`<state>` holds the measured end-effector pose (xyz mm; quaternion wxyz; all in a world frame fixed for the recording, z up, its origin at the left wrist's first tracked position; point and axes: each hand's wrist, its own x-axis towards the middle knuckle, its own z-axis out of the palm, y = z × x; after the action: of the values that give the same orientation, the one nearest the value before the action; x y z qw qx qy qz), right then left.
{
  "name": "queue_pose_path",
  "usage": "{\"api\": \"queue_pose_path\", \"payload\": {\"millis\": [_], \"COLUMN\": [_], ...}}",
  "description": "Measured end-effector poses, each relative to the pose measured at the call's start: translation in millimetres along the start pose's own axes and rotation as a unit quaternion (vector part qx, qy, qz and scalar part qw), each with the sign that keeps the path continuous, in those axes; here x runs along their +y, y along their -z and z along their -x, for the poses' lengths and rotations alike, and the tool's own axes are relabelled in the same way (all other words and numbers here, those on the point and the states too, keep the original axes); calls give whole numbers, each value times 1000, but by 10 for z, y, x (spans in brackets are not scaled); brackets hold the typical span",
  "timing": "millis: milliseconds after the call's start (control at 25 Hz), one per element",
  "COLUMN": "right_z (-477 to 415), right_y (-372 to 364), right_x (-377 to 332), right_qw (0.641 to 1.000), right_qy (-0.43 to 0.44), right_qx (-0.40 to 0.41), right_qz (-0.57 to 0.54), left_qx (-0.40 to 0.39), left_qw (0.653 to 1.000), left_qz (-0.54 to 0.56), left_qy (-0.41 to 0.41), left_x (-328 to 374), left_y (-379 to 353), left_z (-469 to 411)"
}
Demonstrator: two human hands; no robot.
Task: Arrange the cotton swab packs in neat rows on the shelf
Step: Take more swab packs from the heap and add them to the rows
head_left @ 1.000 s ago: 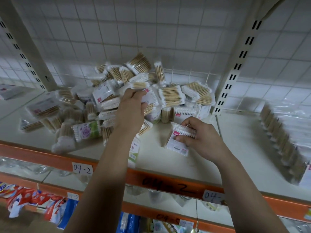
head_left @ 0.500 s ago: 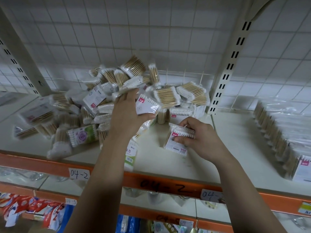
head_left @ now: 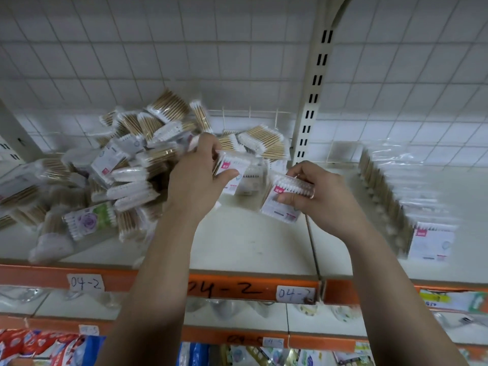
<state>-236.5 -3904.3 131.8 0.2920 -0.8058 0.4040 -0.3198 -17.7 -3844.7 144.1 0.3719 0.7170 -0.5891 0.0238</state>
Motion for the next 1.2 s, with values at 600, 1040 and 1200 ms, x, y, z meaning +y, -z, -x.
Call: {"api": "queue_pose_path", "payload": {"millis": [600,1040,1200], "right_z": [-19,-537,-669], "right_y": [2107,2301,2170], "right_x": [1310,2346,2589], "right_qw": [982,991,993], "right_qy": [45,47,56], "right_qx": [178,118,89], "right_qz": [51,49,57], "left_qx": [5,71,90], "left_qw": [979,989,991], "left_qz": [202,127,97], "left_qy": [-41,-23,-12], "left_x": [1835,2279,2342], "left_y": [-1339,-1853,-1912], "left_z": [-284,-388,-384]}}
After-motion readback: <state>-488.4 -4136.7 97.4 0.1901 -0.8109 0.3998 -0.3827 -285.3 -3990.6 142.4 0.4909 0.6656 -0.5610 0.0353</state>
